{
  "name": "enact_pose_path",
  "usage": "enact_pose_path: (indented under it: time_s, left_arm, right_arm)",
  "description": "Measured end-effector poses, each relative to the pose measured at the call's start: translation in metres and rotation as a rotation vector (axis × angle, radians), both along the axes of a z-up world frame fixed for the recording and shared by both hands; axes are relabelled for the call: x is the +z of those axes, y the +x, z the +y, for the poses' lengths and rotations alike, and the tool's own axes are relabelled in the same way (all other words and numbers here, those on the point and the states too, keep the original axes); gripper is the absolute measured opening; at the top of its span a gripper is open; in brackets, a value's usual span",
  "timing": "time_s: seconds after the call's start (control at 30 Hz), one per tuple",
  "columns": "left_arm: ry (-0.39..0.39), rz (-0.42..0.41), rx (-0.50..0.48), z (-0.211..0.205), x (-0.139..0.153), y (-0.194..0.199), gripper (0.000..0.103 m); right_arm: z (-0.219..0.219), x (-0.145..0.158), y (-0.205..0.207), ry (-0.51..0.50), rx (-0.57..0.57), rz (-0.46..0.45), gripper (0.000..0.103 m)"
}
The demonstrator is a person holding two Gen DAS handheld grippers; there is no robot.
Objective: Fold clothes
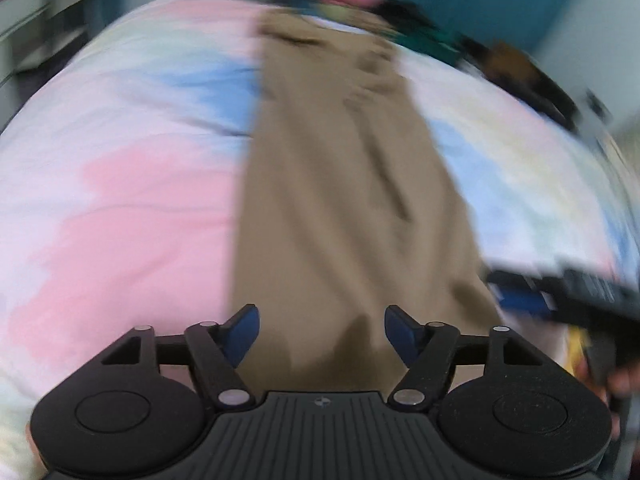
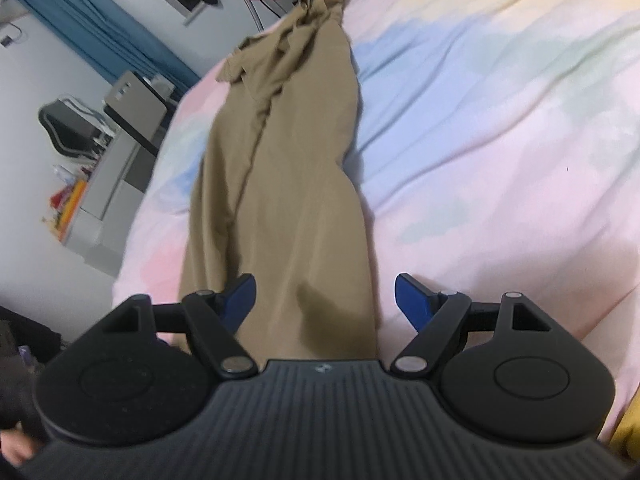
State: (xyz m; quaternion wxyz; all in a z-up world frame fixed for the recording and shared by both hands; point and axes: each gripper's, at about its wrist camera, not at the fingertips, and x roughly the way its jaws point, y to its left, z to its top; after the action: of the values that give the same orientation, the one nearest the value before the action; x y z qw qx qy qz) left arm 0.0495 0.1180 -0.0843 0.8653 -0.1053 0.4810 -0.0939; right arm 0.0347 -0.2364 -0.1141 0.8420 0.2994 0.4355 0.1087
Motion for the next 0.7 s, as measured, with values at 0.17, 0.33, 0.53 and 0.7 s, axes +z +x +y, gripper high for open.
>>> enact_pose_path:
  time_s: [0.17,0.33,0.53,0.7]
  left_arm:
    - [0.001,0.061,0.074,0.012,-0.015,0.015,0.072]
    - [0.033,0.131,-0.016,0.002,-0.027,0.016,0.072]
    - [0.043,0.161,-0.085,0.000,-0.028,0.006,0.036]
    - [0.021,0.130,-0.115,0.003,-0.016,-0.004,0.004]
  right_arm:
    - [0.003,-0.011,0.003,0.003,0.027,0.059,0.078]
    - [0.018,-0.011,-0.001,-0.004,0.118,0.083,0.078]
    - [0.048,-0.010,-0.025,-0.023,0.250,0.135,0.067]
    - [0.065,0.008,-0.050,-0.146,0.297,0.083,0.007]
